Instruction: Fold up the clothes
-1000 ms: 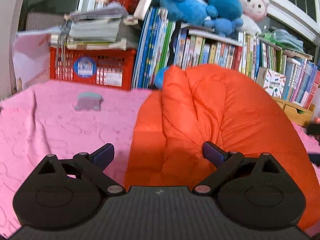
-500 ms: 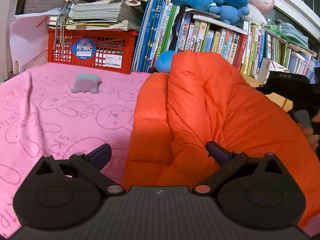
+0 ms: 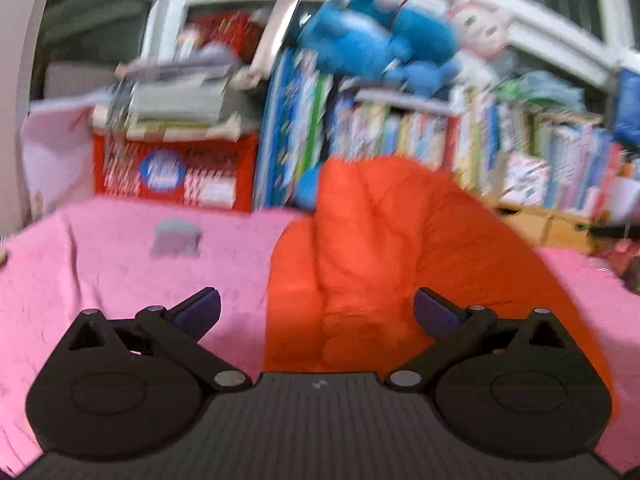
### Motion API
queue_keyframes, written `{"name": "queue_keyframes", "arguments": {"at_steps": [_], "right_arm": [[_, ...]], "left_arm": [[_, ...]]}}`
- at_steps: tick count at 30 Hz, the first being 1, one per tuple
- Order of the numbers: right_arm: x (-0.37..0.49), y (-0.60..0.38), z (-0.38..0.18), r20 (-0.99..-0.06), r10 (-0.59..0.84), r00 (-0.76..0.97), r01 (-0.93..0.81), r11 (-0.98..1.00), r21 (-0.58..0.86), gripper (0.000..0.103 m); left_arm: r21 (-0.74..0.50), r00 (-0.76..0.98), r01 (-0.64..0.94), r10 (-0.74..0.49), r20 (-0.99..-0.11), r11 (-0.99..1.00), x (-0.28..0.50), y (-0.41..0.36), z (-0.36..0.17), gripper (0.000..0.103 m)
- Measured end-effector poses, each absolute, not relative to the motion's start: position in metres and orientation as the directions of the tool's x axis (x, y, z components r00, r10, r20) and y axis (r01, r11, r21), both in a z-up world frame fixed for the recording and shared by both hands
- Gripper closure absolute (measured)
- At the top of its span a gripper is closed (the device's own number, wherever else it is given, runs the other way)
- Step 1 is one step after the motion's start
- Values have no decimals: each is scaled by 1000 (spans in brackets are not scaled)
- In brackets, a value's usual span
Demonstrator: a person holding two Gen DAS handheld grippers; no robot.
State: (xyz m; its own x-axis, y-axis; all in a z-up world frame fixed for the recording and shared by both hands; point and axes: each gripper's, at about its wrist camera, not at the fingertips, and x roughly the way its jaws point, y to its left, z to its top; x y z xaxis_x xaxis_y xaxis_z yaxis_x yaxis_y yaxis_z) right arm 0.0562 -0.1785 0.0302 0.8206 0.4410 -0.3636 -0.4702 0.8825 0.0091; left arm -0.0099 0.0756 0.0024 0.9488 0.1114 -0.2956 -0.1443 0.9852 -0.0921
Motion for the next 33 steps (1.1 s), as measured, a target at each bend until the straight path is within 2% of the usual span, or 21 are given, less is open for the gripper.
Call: {"name": "queue_keyframes", "arguments": {"at_steps": [2,4,7,11,17,33], "right_arm": [[28,-170,20,-351,468,811,-514,857,-45,0],[4,-164,10,-356,505,786,-562,824,-73,0],[-17,-154,-2,-387,537,750,-606,791,-77,0],[-32,-144,-12,-422,550,721,-630,773,-69,0],[-40,-135,-23,-471,523,710,-628,773,-90,0],[-39,-122,-40,-587,471,658,-587,810,-8,0]], "left_arm": [[-73,953,-123,97,-286,990,-19,71,7,0],[-49,944,-120,99,-315,992,-24,67,9,0],[-10,925,-129,117,-363,992,-29,60,7,0],[15,916,-148,142,-376,989,-37,52,6,0],[4,896,-152,140,-421,988,-39,50,6,0],[-38,835,-100,63,-546,994,-36,42,-3,0]]}}
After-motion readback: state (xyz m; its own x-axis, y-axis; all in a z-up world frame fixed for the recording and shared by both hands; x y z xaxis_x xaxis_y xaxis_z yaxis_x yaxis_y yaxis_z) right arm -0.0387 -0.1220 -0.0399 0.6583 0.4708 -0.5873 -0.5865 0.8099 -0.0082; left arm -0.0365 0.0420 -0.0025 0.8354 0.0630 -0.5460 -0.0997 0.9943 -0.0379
